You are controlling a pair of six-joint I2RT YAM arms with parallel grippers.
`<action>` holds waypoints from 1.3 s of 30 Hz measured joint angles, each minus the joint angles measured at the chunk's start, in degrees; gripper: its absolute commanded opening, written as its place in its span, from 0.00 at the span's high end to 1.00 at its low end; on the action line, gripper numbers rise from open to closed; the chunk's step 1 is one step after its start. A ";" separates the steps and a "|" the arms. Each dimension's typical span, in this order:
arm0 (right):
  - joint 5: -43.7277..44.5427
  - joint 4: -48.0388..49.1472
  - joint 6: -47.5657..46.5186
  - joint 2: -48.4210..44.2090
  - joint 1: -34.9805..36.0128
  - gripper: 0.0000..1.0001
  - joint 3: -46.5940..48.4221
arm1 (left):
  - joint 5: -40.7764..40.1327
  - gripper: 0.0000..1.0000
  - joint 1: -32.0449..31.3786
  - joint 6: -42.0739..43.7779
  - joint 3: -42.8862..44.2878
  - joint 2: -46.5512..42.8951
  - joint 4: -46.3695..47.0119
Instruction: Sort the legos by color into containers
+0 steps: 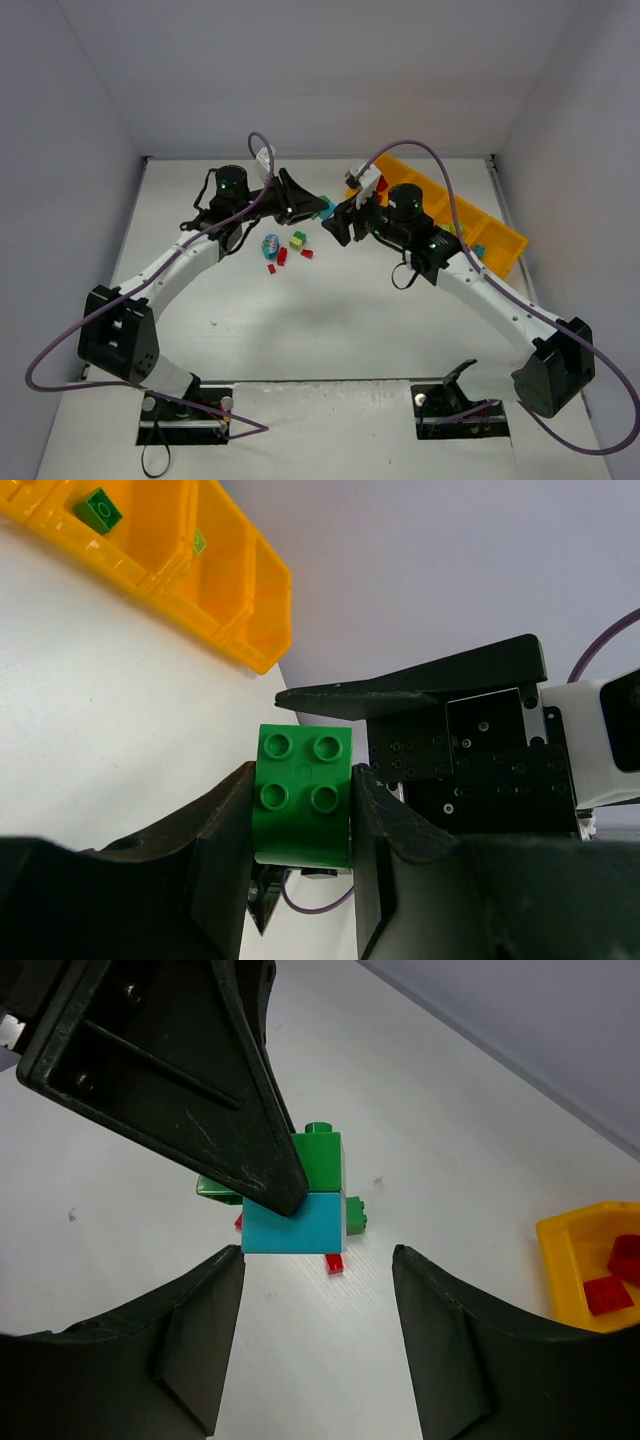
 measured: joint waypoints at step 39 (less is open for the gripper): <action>1.11 0.17 -1.33 1.36 1.05 1.00 0.61 | -1.38 0.42 -0.76 4.48 0.55 -0.94 -5.84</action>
